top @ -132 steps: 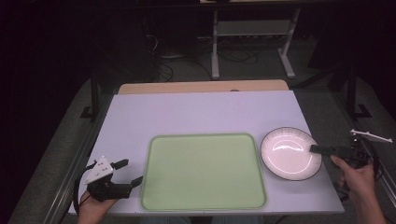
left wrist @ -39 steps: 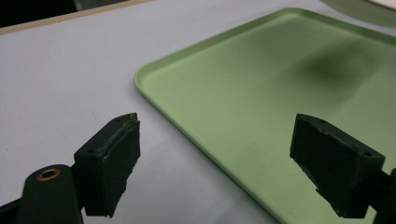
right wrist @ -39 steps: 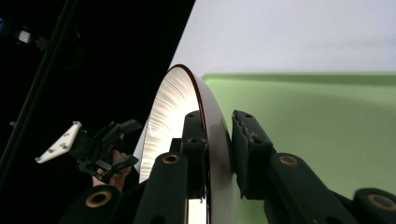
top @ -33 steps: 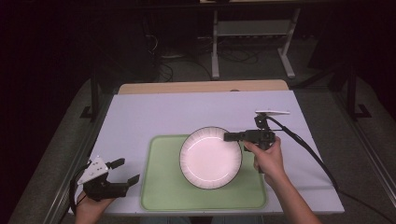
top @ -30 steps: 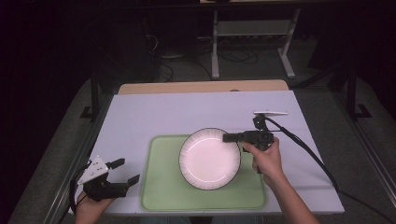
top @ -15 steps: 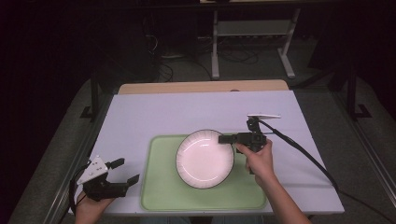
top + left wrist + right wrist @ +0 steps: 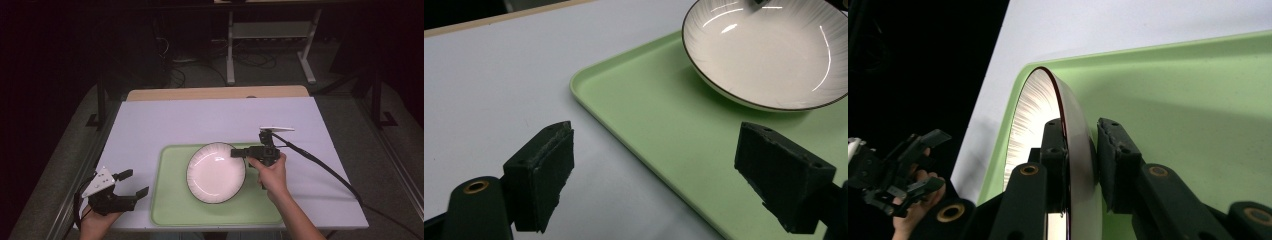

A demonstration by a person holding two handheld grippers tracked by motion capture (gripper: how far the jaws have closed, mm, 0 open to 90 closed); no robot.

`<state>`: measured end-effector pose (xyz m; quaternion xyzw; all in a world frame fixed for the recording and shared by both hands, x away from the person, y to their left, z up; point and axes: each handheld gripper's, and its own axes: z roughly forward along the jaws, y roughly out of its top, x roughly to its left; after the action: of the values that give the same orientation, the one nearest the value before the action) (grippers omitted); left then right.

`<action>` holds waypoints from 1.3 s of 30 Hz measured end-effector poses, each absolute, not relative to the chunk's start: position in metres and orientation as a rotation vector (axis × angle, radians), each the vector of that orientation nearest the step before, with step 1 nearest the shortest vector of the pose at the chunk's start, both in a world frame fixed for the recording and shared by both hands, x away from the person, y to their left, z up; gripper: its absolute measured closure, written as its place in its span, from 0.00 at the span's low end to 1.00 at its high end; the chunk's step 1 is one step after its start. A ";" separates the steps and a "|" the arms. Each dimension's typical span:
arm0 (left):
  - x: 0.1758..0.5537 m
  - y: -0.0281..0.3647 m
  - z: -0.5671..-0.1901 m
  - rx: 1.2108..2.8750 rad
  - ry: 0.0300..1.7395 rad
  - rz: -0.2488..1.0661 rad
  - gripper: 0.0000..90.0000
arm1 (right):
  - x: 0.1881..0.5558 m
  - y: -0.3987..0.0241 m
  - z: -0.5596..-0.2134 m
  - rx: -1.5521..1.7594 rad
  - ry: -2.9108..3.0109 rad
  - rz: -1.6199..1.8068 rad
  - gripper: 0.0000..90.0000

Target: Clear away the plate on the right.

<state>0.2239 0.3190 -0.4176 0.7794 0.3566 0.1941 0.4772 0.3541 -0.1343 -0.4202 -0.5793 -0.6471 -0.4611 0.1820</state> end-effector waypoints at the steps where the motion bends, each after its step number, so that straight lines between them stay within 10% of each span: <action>1: 0.224 0.319 -0.418 1.904 0.870 0.474 0.18 | 0.354 -0.134 -0.420 -1.635 -1.826 -1.302 0.82; 39: 0.224 0.317 -0.418 1.911 0.864 0.472 0.18 | 0.340 -0.155 -0.451 -1.718 -1.918 -1.152 0.91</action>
<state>0.2241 0.3165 -0.4183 0.7819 0.3537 0.1930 0.4757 0.3395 -0.1554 -0.4506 -0.6011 -0.6713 -0.4032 0.1598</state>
